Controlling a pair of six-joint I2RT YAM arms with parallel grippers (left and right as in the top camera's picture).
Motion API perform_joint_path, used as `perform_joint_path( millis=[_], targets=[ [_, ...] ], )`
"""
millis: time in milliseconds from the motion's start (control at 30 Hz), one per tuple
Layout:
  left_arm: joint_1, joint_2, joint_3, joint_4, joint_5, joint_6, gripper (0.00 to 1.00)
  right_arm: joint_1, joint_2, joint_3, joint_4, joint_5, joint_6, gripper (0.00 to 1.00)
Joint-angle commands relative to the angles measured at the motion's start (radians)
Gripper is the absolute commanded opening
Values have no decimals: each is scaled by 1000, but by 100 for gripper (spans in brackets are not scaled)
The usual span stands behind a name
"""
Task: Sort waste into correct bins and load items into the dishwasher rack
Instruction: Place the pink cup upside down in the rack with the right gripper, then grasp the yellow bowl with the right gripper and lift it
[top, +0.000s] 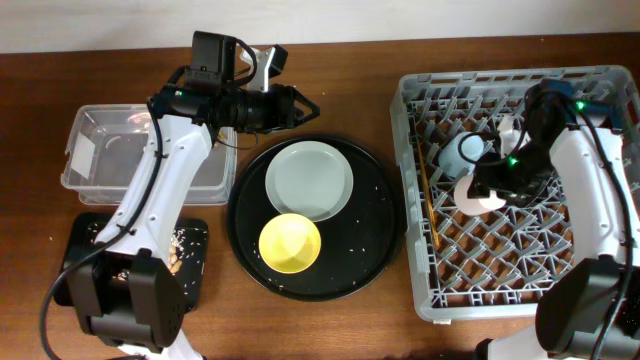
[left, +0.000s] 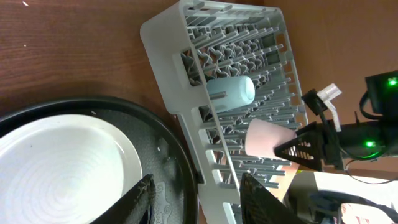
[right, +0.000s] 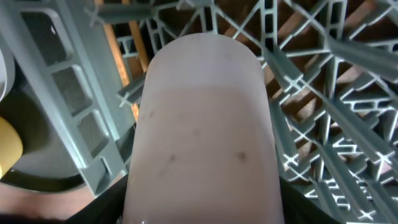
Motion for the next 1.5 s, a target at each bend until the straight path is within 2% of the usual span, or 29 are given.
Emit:
perform_joint_path(
  millis=[0,33,133,233,300,400,467,567,633,800,900,1000,1067,1233,1367,1433,1467],
  targets=[
    [-2,-16,6,0,-11,22,43,5,-10,-20,32,16,10,58],
    [-2,-16,6,-11,-37,24,43,5,-10,-19,37,16,10,67],
    [-2,-16,6,-51,-103,34,43,5,-10,-19,37,16,10,77],
    [-2,-16,6,-57,-109,51,43,5,-10,-18,38,15,10,83],
    [1,-27,6,-61,-146,50,43,6,-10,5,37,-35,10,82],
    [5,-82,6,-74,-374,50,44,53,-10,104,14,-204,-3,79],
    [19,-142,6,-102,-561,49,45,148,-10,177,1,-214,-3,79],
    [46,-193,6,-140,-714,48,48,320,-10,206,28,-217,-2,76],
    [93,-213,6,-184,-823,-5,49,452,-8,199,51,-217,-2,73],
    [252,-214,6,-263,-834,-8,49,734,-8,198,114,-208,-1,71],
    [348,-214,6,-288,-834,-24,49,870,-5,173,184,-98,2,70],
    [411,-214,6,-309,-833,-31,50,965,11,119,287,-46,2,69],
    [433,-214,6,-351,-834,-30,55,1051,69,24,438,2,9,69],
    [433,-214,6,-382,-834,-30,62,1110,170,-32,563,1,9,67],
    [433,-214,6,-393,-833,-30,64,1131,251,-32,585,1,9,64],
    [433,-214,6,-393,-833,-30,64,1131,269,-32,585,1,9,60],
    [433,-214,6,-393,-833,-31,65,1131,281,-33,583,0,9,53]
  ],
)
